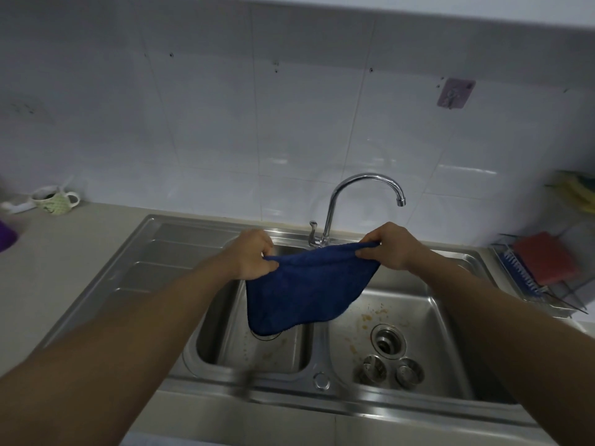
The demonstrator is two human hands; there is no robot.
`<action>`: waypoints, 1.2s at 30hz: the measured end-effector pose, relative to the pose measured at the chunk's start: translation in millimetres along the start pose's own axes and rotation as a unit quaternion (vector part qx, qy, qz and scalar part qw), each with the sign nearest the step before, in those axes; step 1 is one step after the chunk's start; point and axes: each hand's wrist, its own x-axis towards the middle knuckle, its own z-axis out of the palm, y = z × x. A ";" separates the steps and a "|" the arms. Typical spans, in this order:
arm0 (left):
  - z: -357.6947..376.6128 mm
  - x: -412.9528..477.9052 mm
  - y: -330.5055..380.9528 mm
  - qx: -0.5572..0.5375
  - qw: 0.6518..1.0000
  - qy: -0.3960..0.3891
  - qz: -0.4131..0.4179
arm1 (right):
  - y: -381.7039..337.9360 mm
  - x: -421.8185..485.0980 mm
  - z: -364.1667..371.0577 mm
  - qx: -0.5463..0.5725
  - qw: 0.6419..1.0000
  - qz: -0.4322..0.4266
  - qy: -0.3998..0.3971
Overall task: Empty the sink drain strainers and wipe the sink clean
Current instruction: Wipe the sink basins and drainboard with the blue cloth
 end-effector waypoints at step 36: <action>-8.5 21.3 82.1 -0.386 0.891 0.007 -0.238 | -23.0 5.6 23.6 -0.025 0.995 -0.092 -0.018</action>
